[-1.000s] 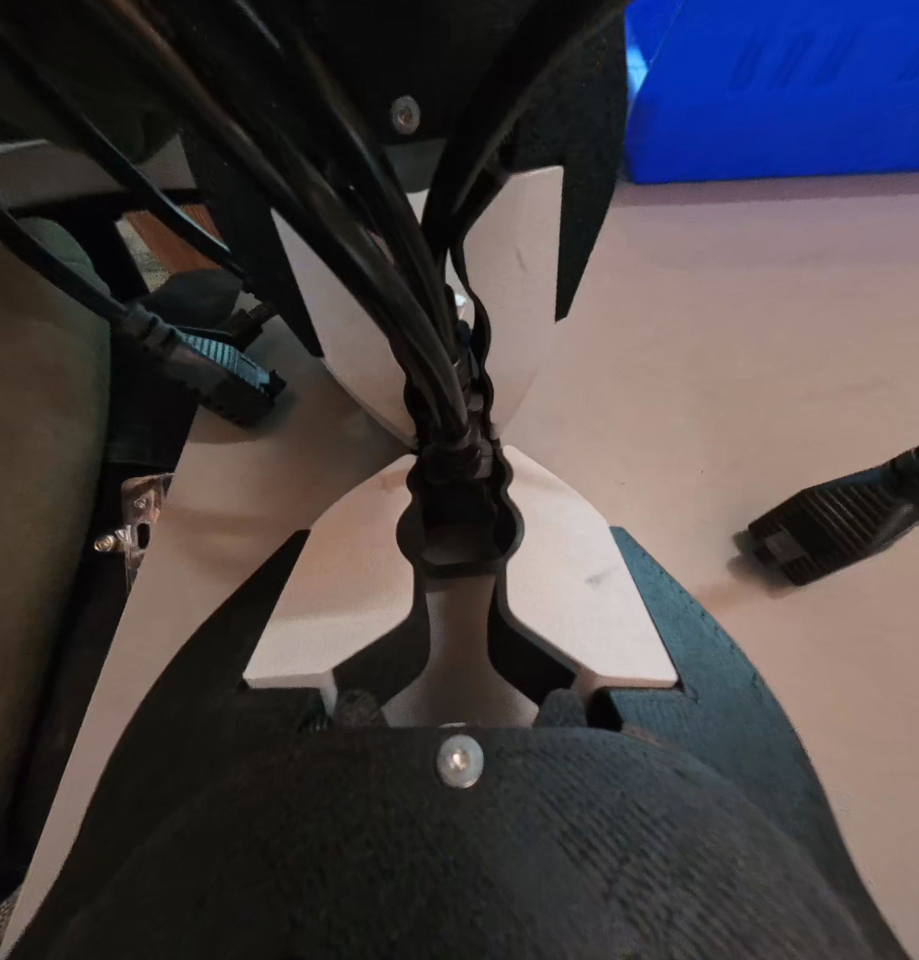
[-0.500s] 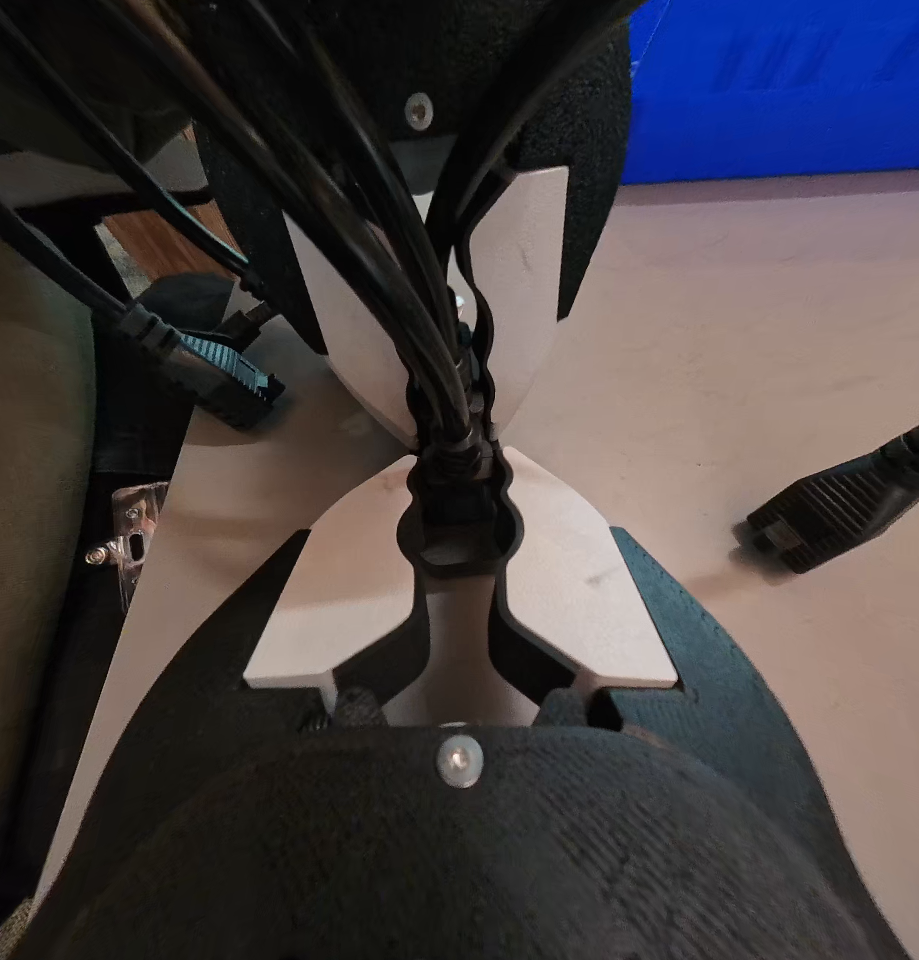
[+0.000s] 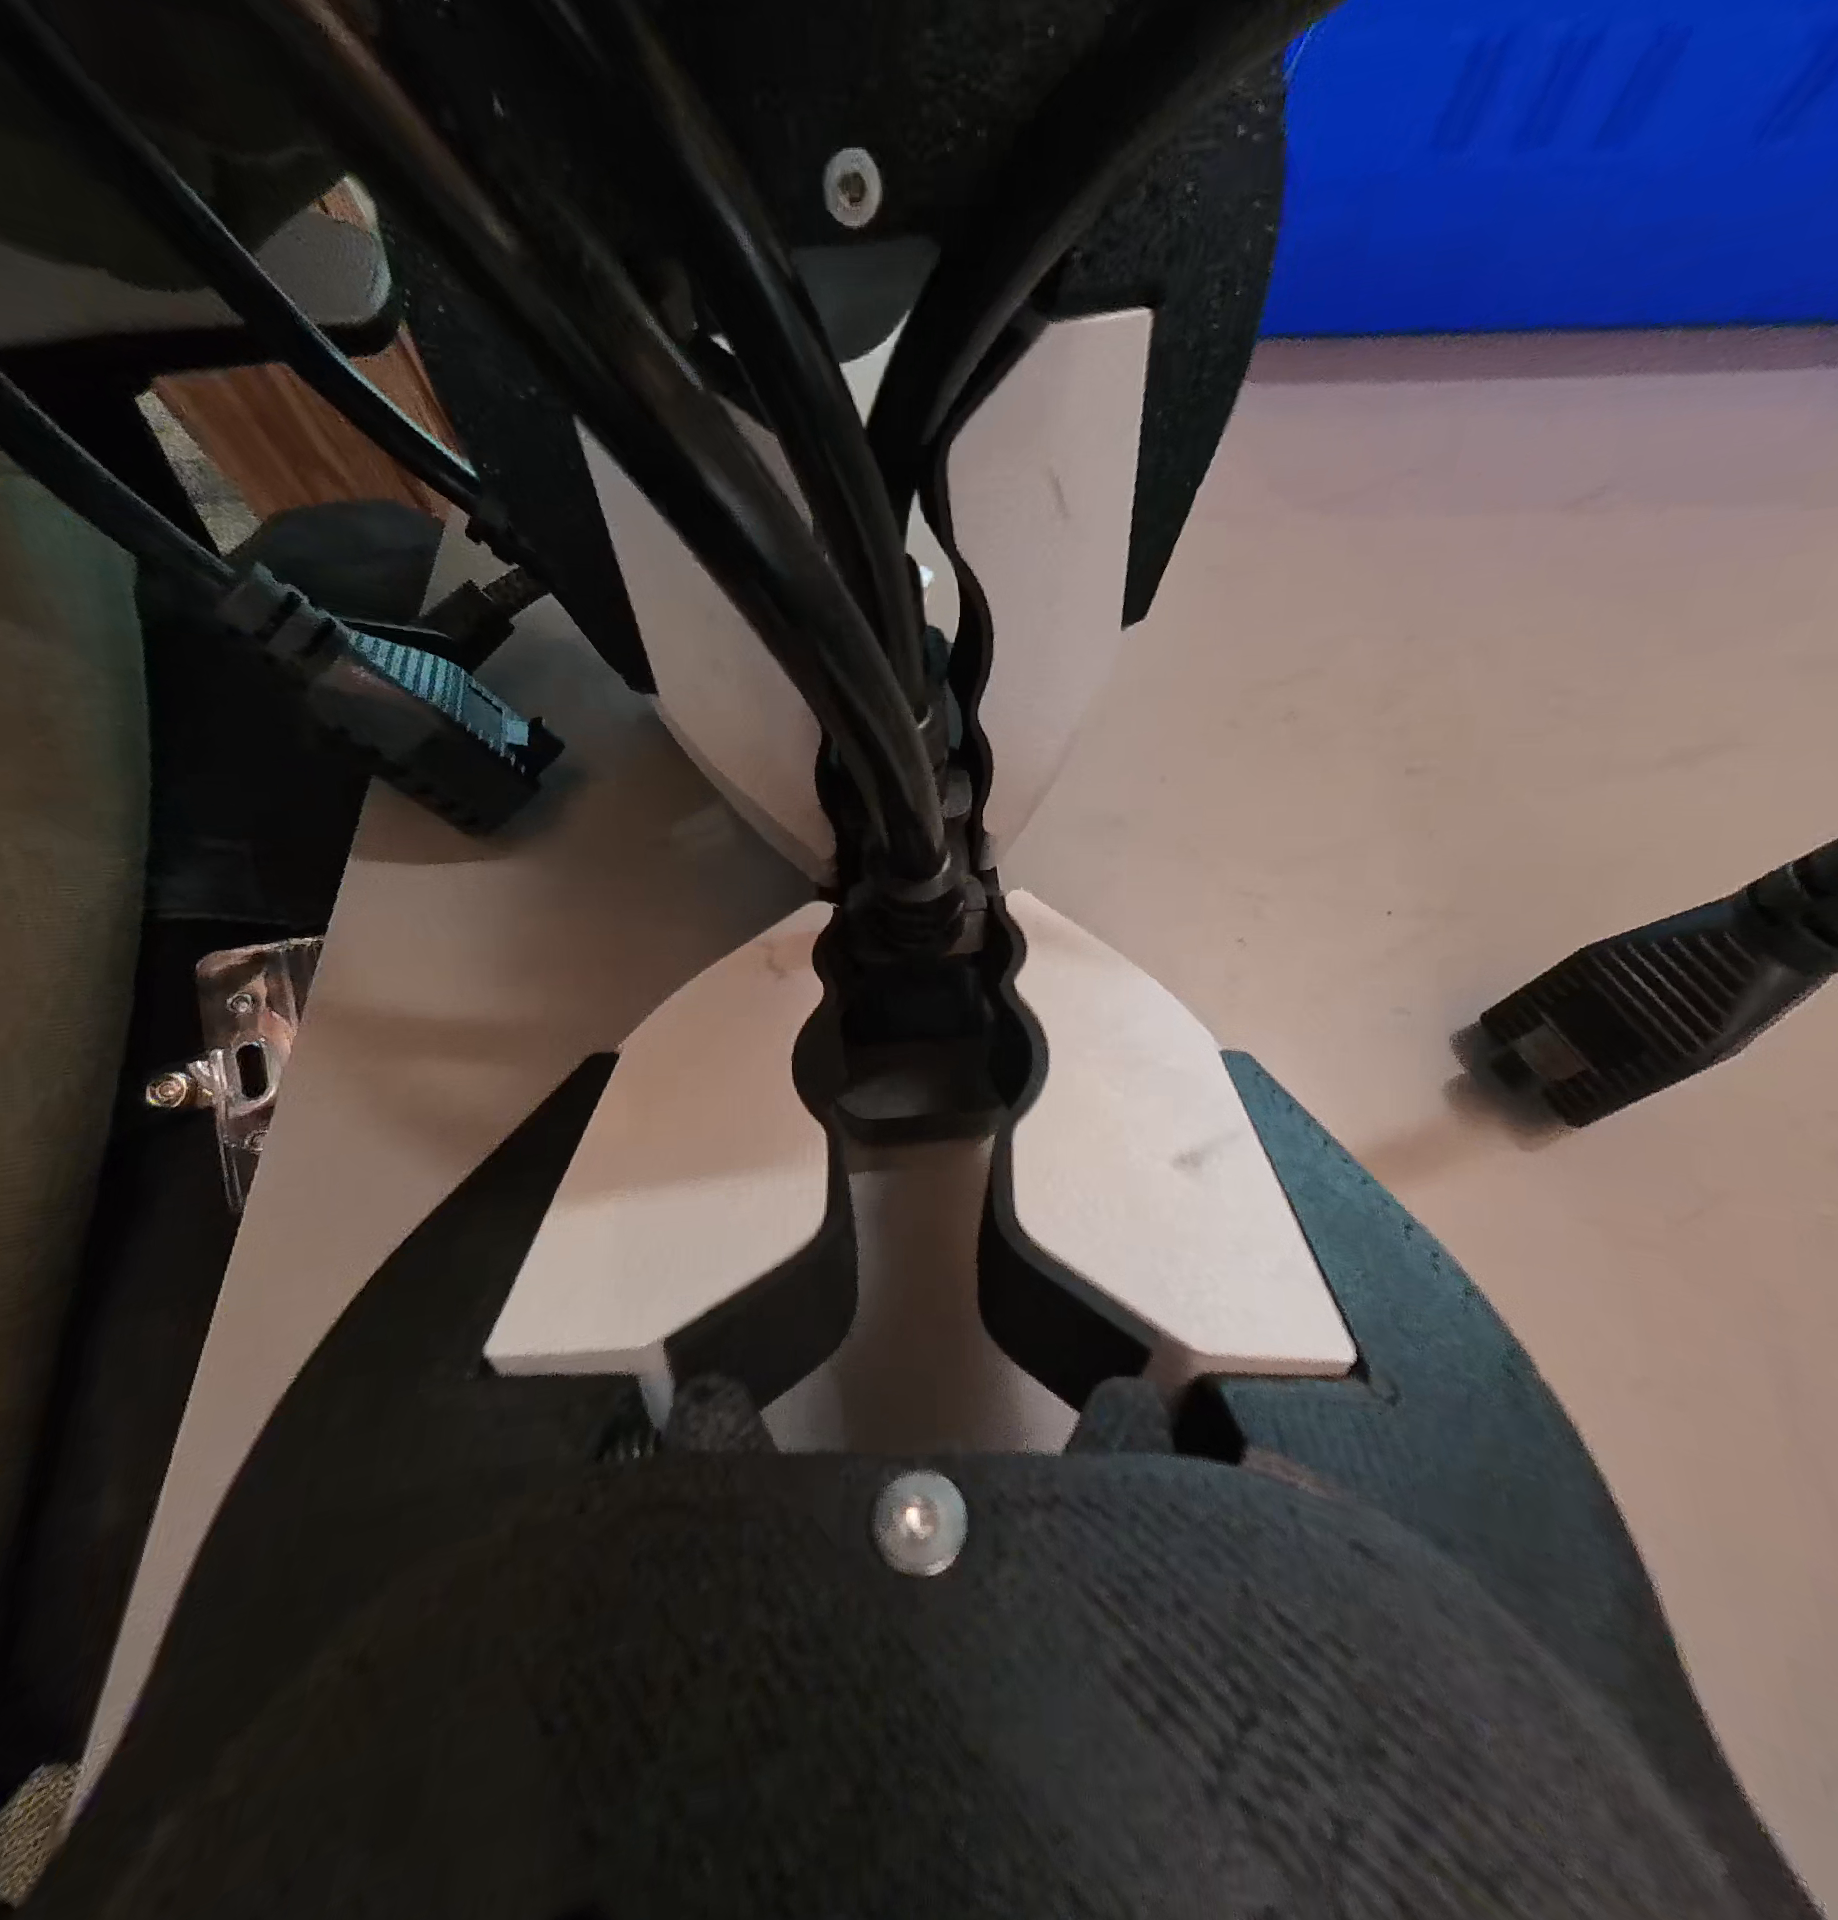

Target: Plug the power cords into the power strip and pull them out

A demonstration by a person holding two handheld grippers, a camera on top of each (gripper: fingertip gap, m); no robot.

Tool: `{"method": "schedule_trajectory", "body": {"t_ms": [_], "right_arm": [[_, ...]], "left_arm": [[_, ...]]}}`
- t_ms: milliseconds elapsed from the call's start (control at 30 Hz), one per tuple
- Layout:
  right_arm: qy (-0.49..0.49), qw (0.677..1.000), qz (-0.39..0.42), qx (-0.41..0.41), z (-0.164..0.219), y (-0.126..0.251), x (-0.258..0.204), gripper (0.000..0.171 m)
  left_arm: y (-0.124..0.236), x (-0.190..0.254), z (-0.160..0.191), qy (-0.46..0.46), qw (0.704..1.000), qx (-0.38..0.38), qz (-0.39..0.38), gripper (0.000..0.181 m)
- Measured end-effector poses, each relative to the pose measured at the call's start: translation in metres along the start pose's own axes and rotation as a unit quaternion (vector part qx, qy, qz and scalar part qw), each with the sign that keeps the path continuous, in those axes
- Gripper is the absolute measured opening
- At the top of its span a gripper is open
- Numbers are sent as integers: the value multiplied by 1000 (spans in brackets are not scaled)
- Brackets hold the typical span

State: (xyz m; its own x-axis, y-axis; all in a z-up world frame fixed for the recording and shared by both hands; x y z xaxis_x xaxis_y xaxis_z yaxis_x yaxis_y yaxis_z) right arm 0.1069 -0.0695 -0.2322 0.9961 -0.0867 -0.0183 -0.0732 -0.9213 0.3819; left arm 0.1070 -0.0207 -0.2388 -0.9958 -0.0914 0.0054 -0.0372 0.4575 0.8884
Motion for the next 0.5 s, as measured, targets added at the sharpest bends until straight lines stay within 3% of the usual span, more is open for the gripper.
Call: {"method": "schedule_trajectory", "body": {"t_ms": [200,500], "right_arm": [[8,1000,2,-19,1,2,-2,25],[10,1000,1,-18,2,6,-5,24]], "left_arm": [[0,3,0,-3,999,32,6,27],[17,-1,32,-1,1000,-19,7,27]]}}
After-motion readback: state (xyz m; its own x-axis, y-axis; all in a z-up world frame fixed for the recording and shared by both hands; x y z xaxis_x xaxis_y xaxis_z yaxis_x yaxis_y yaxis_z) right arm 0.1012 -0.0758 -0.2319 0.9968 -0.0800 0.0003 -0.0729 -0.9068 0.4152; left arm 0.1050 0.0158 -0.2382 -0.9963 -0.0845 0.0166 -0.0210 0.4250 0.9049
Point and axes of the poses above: each gripper's, where its closed fingertips meet, y back along the fingers, z out of its underside, x = y × z across the jaws, the point moved 3 cm from there along y, back along the fingers, and after that the axes turned 10 degrees about x, right-handed, at the moved point
